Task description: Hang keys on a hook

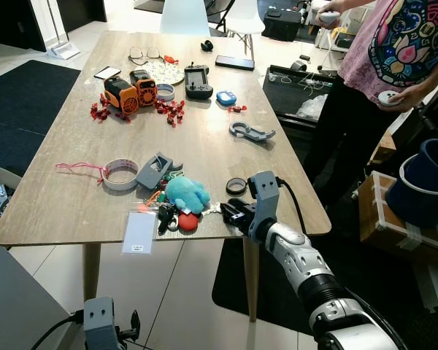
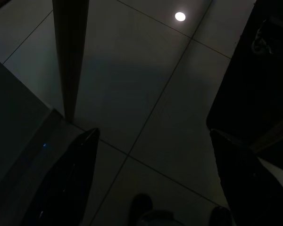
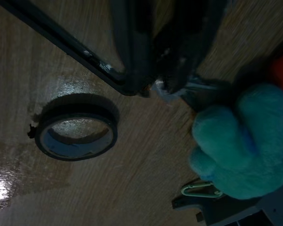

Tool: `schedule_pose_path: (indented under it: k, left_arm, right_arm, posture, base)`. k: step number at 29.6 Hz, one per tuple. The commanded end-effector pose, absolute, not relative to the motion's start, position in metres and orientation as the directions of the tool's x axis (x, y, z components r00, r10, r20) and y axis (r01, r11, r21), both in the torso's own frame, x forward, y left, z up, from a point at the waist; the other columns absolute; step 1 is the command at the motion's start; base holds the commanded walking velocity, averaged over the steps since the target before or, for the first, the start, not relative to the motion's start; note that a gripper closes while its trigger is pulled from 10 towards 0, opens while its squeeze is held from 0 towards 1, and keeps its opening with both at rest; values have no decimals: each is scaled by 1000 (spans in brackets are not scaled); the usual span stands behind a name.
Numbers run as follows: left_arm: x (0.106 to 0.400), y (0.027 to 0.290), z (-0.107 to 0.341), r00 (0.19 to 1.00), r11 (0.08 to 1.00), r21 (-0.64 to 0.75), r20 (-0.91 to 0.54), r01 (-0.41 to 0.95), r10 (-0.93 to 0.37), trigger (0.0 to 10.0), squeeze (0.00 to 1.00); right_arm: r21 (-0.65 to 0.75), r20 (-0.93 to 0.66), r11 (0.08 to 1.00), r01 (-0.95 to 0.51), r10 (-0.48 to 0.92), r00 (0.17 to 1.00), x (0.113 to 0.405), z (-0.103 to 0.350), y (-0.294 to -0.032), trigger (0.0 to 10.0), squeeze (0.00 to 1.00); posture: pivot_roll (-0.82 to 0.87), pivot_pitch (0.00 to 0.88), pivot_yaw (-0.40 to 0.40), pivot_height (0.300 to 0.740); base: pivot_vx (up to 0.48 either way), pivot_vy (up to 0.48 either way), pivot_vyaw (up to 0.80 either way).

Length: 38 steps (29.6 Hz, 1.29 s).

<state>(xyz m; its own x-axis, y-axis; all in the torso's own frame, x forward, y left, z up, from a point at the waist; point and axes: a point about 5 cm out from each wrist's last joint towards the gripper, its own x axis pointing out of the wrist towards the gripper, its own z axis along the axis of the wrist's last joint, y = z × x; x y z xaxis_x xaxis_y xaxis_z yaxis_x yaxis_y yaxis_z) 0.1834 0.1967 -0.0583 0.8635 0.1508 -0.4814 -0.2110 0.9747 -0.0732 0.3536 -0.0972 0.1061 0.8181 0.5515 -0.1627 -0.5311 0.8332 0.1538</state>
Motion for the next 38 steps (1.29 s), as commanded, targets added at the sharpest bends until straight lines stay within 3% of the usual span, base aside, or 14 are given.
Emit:
schedule_pose_path:
  k: [1, 3, 4, 6, 7, 9, 10, 12, 13, 14, 16, 21, 22, 38]
  left_arm:
    - [178, 190, -62, 855, 973, -87, -499, -215, 144, 10000, 0]
    - [178, 190, -62, 855, 973, -86, -499, -214, 144, 10000, 0]
    - [178, 191, -62, 855, 973, -86, -498, -213, 144, 10000, 0]
    - [178, 191, -62, 855, 973, -85, -498, -213, 143, 10000, 0]
    - [178, 191, -62, 856, 974, -84, -498, -211, 142, 10000, 0]
    - [178, 191, -62, 856, 974, -84, -498, -210, 142, 10000, 0]
    - [179, 191, -62, 856, 974, -83, -498, -209, 141, 10000, 0]
    - [179, 191, -62, 856, 974, -83, -498, -209, 141, 10000, 0]
    - [178, 191, -62, 856, 975, -83, -498, -207, 139, 10000, 0]
    - [178, 191, -62, 856, 975, -82, -498, -205, 138, 10000, 0]
    - [178, 191, -62, 856, 976, -82, -498, -203, 137, 10000, 0]
    - [178, 191, -62, 857, 977, -80, -497, -200, 135, 10000, 0]
    - [178, 191, -62, 858, 977, -80, -496, -200, 135, 10000, 0]
    - [179, 193, -61, 860, 977, -79, -492, -200, 136, 10000, 0]
  right_arm:
    - [162, -198, 837, -522, 546, 814, 351, 97, -99, 431, 0]
    - [162, -199, 838, -521, 545, 814, 351, 97, -99, 941, 0]
    - [161, -200, 839, -520, 544, 815, 351, 97, -100, 2353, 0]
    - [161, -201, 839, -520, 544, 815, 351, 97, -100, 2353, 0]
    - [158, -202, 840, -519, 542, 816, 351, 97, -100, 5137, 0]
    - [156, -202, 840, -519, 542, 816, 352, 97, -100, 5137, 0]
    - [155, -201, 841, -518, 541, 817, 352, 97, -100, 8392, 0]
    - [155, -201, 841, -518, 541, 817, 352, 97, -100, 8392, 0]
    - [156, -196, 842, -517, 539, 819, 352, 98, -101, 5333, 0]
    - [161, -185, 843, -513, 537, 823, 353, 100, -101, 1137, 0]
    - [167, -176, 842, -512, 537, 825, 353, 101, -102, 0, 0]
    - [176, -109, 829, -530, 552, 827, 355, 112, -100, 0, 0]
    - [197, -50, 816, -543, 562, 826, 355, 121, -98, 10000, 0]
    - [259, 255, 756, -601, 547, 797, 362, 190, -96, 10000, 0]
  posture:
    - [40, 116, -83, 740]
    - [39, 116, -83, 740]
    - [40, 115, -83, 740]
    - [39, 115, -83, 740]
    - [40, 115, -83, 740]
    - [39, 114, -83, 740]
    - [39, 114, -83, 740]
    - [39, 114, -83, 740]
    - [40, 111, -83, 740]
    - [40, 110, -83, 740]
    - [40, 109, -82, 740]
    - [44, 106, -83, 740]
    - [47, 104, -84, 740]
    - [45, 109, -76, 740]
  base:
    - [0, 0, 0]
    - [0, 0, 0]
    - [0, 0, 0]
    - [0, 0, 0]
    - [0, 0, 0]
    - [0, 0, 0]
    - [0, 0, 0]
    - [0, 0, 0]
    - [0, 0, 0]
    - [0, 0, 0]
    - [0, 0, 0]
    - [0, 0, 0]
    - [0, 0, 0]
    - [0, 0, 0]
